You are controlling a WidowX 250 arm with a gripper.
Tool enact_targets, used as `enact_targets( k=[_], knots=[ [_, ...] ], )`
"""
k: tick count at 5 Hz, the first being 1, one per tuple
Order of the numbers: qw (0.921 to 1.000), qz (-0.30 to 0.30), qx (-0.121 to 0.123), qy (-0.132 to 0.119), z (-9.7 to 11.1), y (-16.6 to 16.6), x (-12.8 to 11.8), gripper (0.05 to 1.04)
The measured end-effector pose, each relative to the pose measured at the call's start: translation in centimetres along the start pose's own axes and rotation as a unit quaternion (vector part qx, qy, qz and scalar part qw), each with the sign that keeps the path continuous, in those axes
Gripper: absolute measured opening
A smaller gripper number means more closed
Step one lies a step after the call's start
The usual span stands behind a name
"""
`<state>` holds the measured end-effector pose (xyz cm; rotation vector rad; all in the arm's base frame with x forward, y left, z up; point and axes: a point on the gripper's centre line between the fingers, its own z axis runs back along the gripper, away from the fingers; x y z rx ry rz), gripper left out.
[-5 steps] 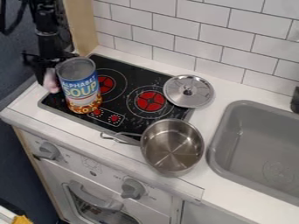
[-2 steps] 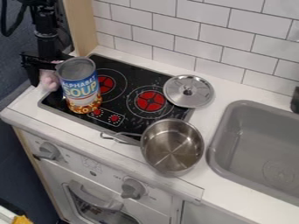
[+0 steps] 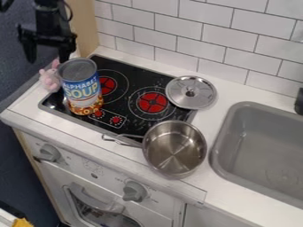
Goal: Put the bunny on the left side of the stove
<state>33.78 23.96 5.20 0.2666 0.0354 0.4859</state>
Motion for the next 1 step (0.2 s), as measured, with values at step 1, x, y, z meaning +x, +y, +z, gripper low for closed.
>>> enact_targets(
  k=[1],
  knots=[
    [0.9998, 0.007, 0.007, -0.016, 2.19, 0.36, 0.1, 1.001]
  ],
)
